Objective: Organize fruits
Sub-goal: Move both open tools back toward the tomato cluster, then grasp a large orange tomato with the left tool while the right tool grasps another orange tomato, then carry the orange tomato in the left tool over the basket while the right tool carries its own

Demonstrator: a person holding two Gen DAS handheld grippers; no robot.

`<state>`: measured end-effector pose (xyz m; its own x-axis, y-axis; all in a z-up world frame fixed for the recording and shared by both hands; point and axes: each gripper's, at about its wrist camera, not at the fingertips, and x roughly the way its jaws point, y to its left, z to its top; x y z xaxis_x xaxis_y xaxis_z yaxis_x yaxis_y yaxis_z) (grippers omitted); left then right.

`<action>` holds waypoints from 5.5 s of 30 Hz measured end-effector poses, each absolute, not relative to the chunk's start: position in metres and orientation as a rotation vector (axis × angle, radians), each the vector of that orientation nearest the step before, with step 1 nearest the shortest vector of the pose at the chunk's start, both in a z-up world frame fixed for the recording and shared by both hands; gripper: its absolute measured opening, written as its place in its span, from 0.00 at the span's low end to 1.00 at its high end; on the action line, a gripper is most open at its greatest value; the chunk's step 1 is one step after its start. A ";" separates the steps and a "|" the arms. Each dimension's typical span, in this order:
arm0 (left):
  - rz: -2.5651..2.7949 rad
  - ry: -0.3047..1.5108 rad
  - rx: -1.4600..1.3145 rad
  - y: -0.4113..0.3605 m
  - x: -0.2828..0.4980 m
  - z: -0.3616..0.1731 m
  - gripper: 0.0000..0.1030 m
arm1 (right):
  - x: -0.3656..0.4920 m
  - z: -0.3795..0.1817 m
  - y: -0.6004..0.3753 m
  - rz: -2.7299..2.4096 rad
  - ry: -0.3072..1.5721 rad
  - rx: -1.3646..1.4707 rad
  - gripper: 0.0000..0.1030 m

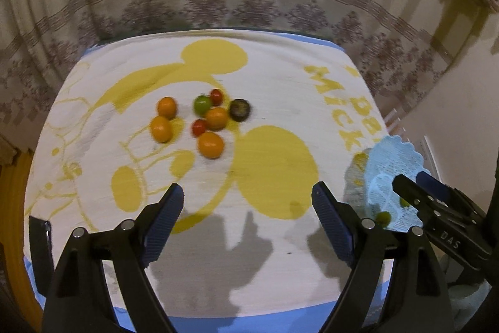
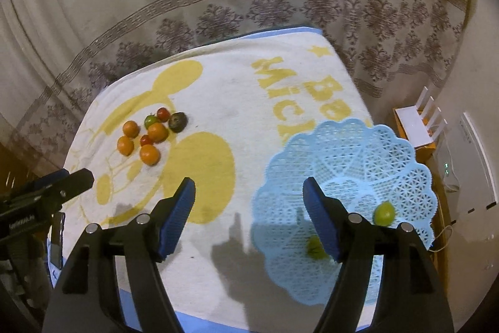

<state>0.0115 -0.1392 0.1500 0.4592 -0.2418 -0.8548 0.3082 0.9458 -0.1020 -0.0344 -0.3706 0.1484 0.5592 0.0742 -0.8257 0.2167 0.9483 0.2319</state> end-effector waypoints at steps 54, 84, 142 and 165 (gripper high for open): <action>-0.385 1.243 0.056 -0.058 0.193 0.032 0.61 | 0.097 0.073 -0.237 -0.044 1.168 0.254 0.71; -0.395 1.255 -0.010 -0.021 0.184 0.037 0.37 | 0.161 0.011 -0.192 0.030 1.256 0.151 0.59; -0.304 1.004 0.084 -0.056 0.037 0.163 0.37 | 0.020 0.161 -0.251 0.111 1.003 0.265 0.40; -0.361 0.937 0.133 -0.121 -0.026 0.182 0.37 | -0.036 0.189 -0.318 0.055 0.926 0.274 0.40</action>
<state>-0.0263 -0.1209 0.1818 0.5371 -0.2451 -0.8071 0.3596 0.9321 -0.0438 -0.0360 -0.3178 0.1886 0.6020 0.1644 -0.7814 0.0703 0.9639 0.2569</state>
